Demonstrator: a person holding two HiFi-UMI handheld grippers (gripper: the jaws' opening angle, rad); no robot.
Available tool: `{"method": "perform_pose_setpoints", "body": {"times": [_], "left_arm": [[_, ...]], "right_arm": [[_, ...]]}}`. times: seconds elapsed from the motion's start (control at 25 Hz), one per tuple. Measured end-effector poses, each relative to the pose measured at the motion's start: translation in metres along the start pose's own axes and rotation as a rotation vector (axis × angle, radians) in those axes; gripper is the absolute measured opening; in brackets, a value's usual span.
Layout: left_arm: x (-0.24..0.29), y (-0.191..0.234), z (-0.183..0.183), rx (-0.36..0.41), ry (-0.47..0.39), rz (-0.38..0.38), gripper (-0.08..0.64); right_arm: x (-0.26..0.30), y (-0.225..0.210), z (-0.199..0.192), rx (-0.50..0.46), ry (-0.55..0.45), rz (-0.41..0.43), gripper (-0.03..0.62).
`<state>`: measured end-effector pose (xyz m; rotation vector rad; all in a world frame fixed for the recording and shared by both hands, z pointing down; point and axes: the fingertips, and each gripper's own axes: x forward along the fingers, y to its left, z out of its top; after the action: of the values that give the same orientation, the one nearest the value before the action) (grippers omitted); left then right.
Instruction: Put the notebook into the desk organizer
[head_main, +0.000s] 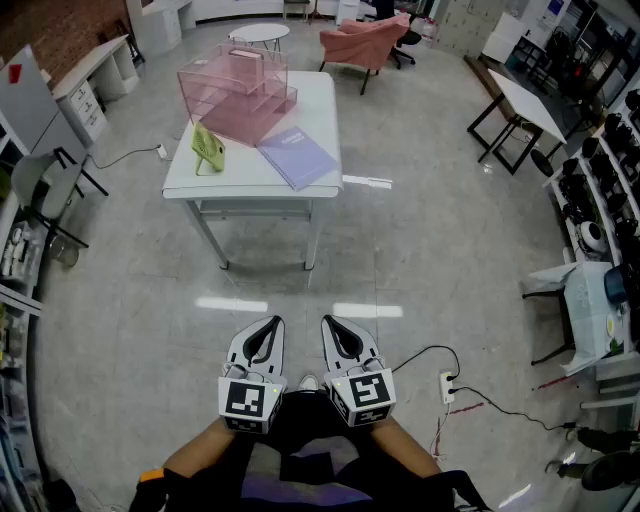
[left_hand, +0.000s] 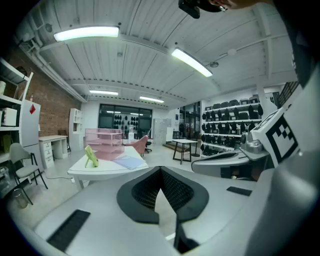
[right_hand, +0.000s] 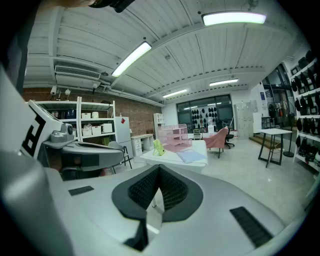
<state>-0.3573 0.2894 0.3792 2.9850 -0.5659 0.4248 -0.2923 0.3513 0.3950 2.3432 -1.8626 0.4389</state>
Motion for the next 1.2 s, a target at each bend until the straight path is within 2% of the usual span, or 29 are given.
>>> {"method": "perform_pose_setpoints", "body": {"times": [0.52, 0.72, 0.88, 1.04, 1.2], "left_arm": [[-0.002, -0.002, 0.003, 0.007, -0.017, 0.001, 0.008], [-0.003, -0.004, 0.002, 0.003, 0.003, 0.008, 0.008], [0.000, -0.009, 0.009, 0.010, -0.039, 0.010, 0.008], [0.001, -0.016, 0.000, -0.001, 0.006, -0.003, 0.008], [0.006, -0.019, 0.004, -0.005, 0.001, 0.005, 0.008]], "right_arm": [[-0.002, -0.001, 0.005, -0.008, -0.024, 0.006, 0.014], [-0.003, -0.002, 0.009, -0.001, -0.029, 0.020, 0.014], [-0.007, -0.006, 0.006, 0.014, -0.020, 0.028, 0.015], [-0.010, -0.013, 0.008, 0.021, -0.026, 0.020, 0.015], [-0.013, -0.021, 0.007, 0.023, -0.023, 0.008, 0.015]]}}
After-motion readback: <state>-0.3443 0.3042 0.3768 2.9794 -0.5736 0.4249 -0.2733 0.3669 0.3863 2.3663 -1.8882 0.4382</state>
